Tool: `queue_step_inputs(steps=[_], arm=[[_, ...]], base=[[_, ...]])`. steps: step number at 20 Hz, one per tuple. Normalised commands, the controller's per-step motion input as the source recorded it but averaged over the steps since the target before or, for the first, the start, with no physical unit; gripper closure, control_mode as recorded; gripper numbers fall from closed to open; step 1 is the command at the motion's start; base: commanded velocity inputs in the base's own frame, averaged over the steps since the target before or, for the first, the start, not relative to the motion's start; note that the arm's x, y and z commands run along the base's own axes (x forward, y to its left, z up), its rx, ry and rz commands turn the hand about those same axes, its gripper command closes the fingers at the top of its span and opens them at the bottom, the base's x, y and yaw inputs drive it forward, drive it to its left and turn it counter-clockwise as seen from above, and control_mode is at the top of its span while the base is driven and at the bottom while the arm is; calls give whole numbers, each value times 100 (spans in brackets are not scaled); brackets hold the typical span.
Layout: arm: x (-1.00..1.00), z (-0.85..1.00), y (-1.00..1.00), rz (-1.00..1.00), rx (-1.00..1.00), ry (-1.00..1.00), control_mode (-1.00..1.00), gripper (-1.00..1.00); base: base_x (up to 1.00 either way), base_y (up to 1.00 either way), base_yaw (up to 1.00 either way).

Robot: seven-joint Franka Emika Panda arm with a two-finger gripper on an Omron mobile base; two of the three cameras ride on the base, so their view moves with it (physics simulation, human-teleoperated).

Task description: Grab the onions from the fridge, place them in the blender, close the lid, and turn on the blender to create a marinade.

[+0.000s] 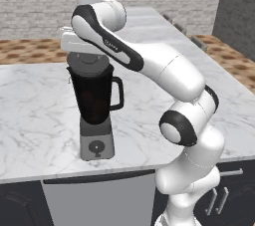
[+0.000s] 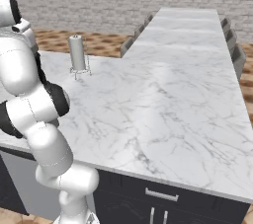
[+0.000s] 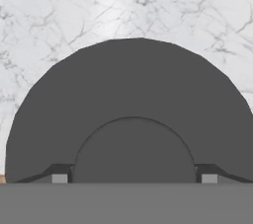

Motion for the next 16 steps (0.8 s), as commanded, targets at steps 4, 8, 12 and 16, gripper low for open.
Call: queue_step_inputs(steps=[4, 8, 12, 16], arm=[[-13, -7, 6, 0, -1, 2, -100, 100], [-20, -13, 0, 0, 0, 8, -100, 100], [-34, -22, -1, 0, 0, 11, -100, 100], [-28, -13, 0, 0, 0, 13, -100, 100]], base=[[0, 0, 0], [0, 0, 0], [0, 0, 0], [0, 0, 0]])
